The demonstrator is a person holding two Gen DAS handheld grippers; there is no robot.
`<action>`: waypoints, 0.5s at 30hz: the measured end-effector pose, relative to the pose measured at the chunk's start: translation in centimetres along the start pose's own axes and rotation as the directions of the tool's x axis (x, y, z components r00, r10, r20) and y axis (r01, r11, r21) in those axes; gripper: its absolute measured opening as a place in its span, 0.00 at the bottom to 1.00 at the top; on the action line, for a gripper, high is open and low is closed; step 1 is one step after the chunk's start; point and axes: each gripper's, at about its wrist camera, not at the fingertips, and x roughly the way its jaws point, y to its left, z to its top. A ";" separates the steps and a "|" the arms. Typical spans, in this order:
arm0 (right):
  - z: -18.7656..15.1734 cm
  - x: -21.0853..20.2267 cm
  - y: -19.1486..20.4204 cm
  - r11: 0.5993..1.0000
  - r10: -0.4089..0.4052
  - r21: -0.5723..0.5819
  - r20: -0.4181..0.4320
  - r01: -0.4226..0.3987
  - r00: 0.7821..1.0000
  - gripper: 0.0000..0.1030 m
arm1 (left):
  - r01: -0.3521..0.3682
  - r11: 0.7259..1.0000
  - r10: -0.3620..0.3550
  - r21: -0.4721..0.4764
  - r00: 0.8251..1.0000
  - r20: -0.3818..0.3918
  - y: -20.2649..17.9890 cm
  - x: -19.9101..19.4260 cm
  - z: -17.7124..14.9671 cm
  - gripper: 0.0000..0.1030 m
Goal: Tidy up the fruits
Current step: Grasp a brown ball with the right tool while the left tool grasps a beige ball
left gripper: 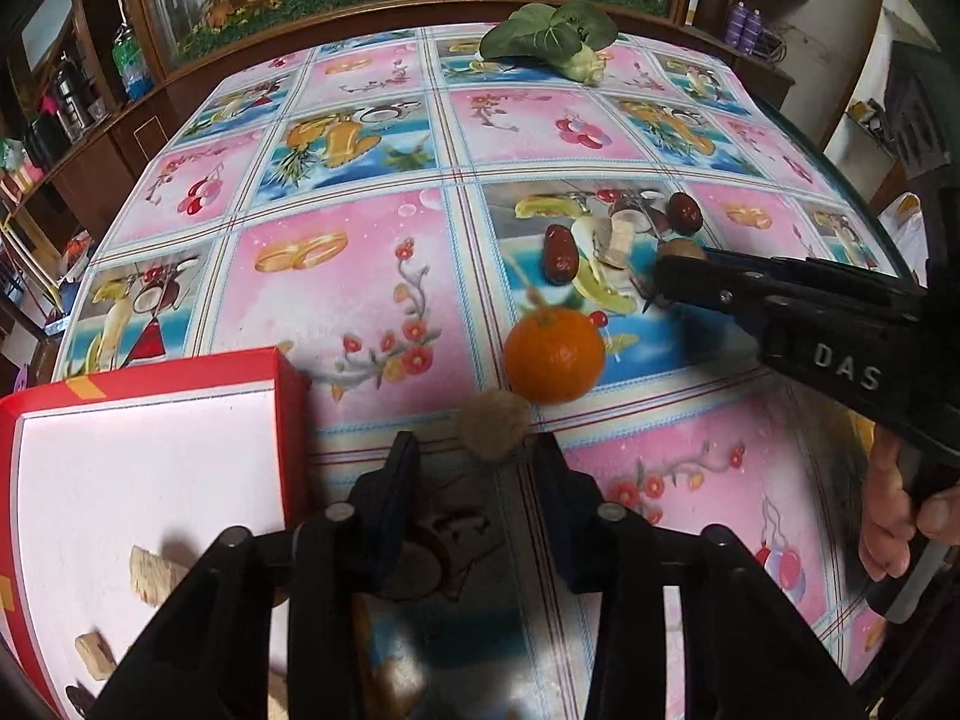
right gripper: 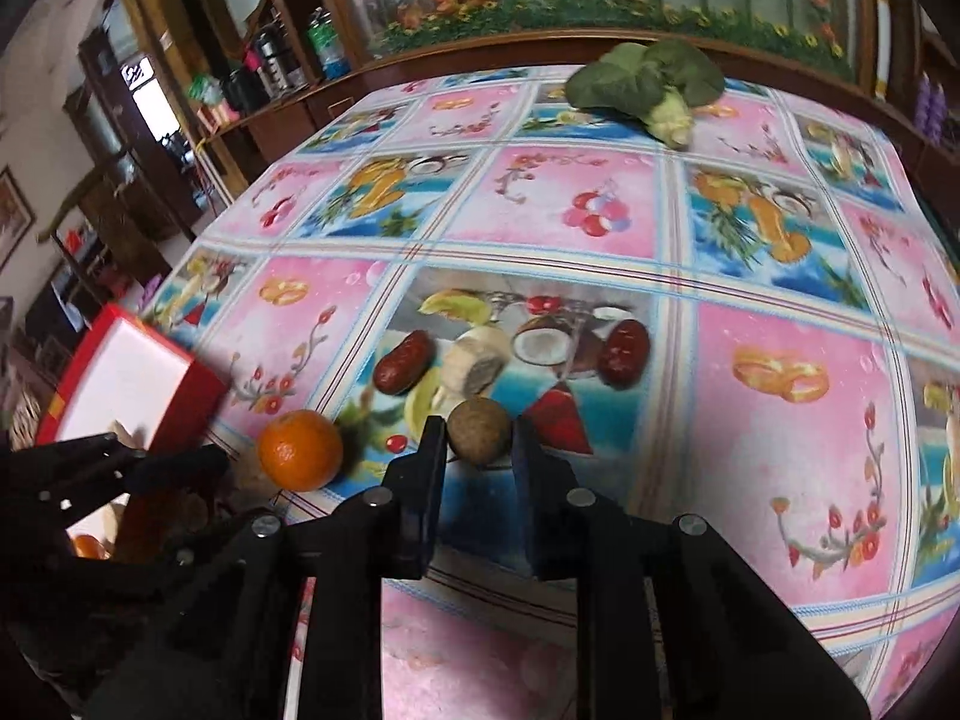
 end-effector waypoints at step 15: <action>0.4 -2.0 -0.6 0.999 0.027 0.040 0.053 -0.029 0.998 0.23 | 0.002 0.998 0.001 -0.055 0.998 0.055 -0.7 -1.2 -0.4 0.20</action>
